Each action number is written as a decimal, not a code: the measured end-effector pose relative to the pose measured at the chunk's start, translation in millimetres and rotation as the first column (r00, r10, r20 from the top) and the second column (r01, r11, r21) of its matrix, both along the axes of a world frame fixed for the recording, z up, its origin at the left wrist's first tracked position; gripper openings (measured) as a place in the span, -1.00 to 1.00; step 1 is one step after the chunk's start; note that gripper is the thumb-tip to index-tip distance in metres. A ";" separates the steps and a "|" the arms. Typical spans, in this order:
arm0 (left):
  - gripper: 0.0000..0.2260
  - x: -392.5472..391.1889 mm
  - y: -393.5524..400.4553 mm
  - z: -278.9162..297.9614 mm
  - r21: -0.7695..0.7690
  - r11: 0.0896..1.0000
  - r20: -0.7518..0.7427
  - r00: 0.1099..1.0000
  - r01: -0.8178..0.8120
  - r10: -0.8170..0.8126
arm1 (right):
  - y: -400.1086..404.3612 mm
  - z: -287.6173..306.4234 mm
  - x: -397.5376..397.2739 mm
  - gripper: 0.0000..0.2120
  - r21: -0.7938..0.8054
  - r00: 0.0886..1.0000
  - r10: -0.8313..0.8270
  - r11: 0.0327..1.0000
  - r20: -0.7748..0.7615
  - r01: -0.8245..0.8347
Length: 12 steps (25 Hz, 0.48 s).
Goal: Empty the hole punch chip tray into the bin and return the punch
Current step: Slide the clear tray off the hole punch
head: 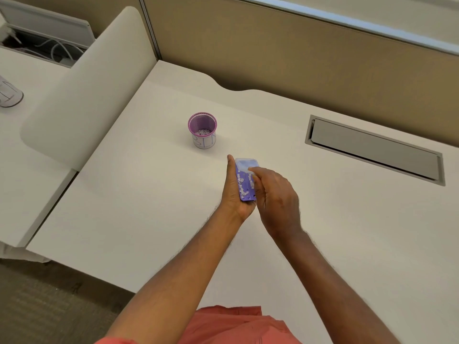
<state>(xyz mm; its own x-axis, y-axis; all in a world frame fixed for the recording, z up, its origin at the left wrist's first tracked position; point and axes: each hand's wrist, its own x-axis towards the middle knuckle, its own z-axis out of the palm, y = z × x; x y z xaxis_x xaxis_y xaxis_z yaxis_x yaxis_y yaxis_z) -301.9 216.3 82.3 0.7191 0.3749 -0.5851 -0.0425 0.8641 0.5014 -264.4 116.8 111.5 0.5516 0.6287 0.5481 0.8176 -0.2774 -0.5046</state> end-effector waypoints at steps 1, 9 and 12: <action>-0.40 -0.8 1.2 0.8 -0.064 0.998 -0.052 0.998 0.029 -0.033 | 0.1 2.1 -0.1 -0.45 -0.003 1.000 0.003 1.000 -0.019 -0.003; -0.42 2.3 9.2 -10.0 -0.108 0.986 -0.015 0.992 -0.127 0.126 | 1.9 8.7 7.0 -0.77 0.159 0.872 0.010 0.984 -0.490 0.078; -0.39 2.4 14.5 -9.8 -0.115 0.985 -0.049 0.991 -0.129 0.124 | 7.4 3.7 14.1 -0.85 0.245 0.722 -0.017 0.935 -0.692 0.256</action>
<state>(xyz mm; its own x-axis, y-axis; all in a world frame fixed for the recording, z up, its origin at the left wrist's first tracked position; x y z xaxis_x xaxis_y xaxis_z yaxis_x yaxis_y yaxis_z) -299.5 230.8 72.5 0.6446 0.3878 -0.6589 -0.1363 0.9063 0.4000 -250.4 124.2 115.2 0.9117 0.3845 0.1451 0.1951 -0.0942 -0.9762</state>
